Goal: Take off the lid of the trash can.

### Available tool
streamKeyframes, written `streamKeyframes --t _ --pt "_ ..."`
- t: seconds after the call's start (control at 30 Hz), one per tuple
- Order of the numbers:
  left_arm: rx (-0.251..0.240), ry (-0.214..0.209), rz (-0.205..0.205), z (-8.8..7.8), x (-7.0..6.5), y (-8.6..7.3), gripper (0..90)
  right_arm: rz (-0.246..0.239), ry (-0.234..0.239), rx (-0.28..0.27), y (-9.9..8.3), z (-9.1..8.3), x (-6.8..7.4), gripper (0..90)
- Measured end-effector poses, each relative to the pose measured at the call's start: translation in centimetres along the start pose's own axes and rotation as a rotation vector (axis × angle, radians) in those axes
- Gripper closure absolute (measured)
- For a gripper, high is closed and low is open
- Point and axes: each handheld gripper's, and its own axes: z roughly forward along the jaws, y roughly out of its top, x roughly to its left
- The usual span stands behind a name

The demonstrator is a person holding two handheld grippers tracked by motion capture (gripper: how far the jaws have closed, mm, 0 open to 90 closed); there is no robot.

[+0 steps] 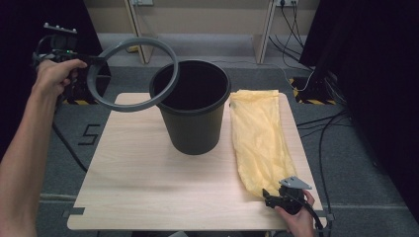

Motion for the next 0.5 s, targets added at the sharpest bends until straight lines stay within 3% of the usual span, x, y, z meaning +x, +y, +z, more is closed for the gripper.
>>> streamKeyframes --t 0.2,0.5 --pt "-0.009 0.032 -0.039 -1.2 2.6 -2.0 78.2 0.000 0.000 -0.001 0.0 0.0 0.0 15.8" --pt "-0.055 0.042 -0.112 -3.2 5.7 -4.6 78.2 0.000 -0.002 0.001 0.0 0.0 0.0 15.8"
